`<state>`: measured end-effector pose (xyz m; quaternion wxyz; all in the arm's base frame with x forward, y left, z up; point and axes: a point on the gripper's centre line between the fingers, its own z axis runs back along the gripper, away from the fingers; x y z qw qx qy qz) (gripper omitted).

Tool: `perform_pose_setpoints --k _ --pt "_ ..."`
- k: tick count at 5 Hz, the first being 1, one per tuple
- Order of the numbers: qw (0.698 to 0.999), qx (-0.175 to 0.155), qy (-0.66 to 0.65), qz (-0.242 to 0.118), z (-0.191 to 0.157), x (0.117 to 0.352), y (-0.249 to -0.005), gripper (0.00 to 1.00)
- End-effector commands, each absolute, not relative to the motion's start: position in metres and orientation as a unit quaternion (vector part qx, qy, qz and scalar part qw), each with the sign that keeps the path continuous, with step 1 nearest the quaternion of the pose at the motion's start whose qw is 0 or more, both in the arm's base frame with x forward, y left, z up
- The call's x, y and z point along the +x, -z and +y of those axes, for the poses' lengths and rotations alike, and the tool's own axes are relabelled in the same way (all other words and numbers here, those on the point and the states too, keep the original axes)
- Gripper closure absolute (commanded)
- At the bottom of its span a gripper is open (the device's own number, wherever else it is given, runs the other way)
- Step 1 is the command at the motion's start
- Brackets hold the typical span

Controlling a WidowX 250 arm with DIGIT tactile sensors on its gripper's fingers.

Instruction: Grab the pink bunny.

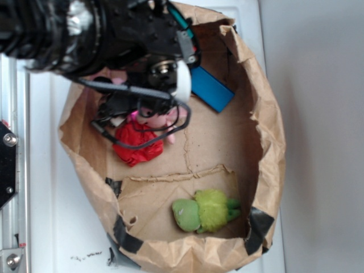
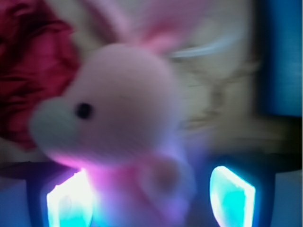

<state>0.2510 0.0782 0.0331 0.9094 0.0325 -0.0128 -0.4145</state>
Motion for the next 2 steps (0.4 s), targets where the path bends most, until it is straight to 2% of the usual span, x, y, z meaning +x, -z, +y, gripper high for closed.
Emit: perform_pose_setpoints --k 1,2 --pt "0.902 0.040 0.428 -0.038 0.0662 0.2503 -0.0670 0.00" --pt "0.905 0.036 0.422 -0.043 0.0687 0.2538 -0.0738 0.00"
